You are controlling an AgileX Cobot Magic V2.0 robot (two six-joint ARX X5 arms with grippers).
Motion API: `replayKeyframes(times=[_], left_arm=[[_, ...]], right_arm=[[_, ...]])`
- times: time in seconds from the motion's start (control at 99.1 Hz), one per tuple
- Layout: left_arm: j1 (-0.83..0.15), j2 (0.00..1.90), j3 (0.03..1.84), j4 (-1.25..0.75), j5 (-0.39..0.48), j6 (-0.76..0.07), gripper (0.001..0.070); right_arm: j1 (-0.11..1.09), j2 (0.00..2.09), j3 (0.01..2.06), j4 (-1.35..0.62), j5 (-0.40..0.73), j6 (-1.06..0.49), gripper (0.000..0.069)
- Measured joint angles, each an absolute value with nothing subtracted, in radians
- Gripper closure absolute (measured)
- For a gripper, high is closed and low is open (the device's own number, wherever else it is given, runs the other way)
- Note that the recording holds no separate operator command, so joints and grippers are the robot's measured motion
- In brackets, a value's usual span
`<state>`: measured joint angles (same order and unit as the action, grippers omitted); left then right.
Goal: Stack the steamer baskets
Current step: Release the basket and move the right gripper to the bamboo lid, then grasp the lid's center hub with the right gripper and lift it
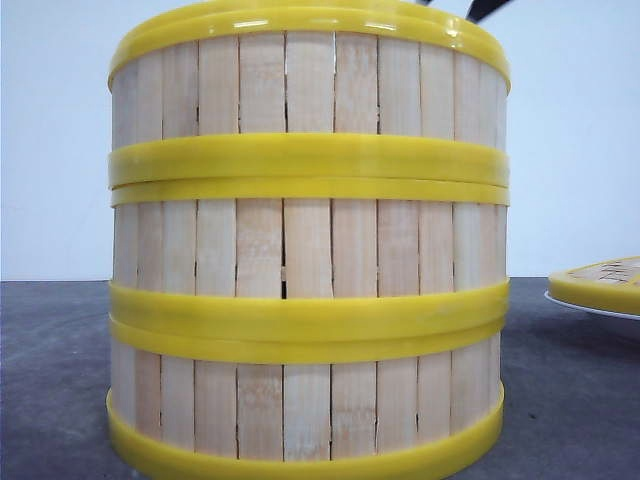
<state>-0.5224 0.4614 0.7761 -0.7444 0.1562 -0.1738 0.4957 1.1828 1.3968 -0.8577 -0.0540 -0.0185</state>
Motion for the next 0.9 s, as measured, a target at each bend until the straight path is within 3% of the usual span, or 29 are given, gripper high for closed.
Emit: replayKeyframes(times=[0.161,0.323,0.585,0.878,0.888,0.898], left_arm=[[-0.522,0.461,0.776,-0.742,0.156,-0.164,0.0363],[-0.522,0.461,0.776,-0.712,0.156,-0.156,0.0363],[-0.522,0.461,0.776,-0.708,0.156,-0.149,0.0363],[-0.522,0.461,0.776,-0.702,0.156,-0.149,0.0363],[-0.522,0.461,0.776,-0.702,0.156,-0.149,0.0363],[-0.522,0.461,0.776,-0.702,0.156,-0.149,0.0363]], right_arm=[[0.426,1.081,1.397,-0.918,0.023,-0.013,0.0312],[0.307,1.055,1.375,-0.926,0.03,-0.002,0.0312],[0.12,1.082,1.076,-0.751,0.031,0.044,0.0316],[-0.022,1.22,0.978,-0.599,0.02,0.12,0.0366],[-0.067,1.405,0.978,-0.539,-0.023,0.155,0.0444],[-0.067,1.407,0.978,-0.538,-0.023,0.155,0.0445]])
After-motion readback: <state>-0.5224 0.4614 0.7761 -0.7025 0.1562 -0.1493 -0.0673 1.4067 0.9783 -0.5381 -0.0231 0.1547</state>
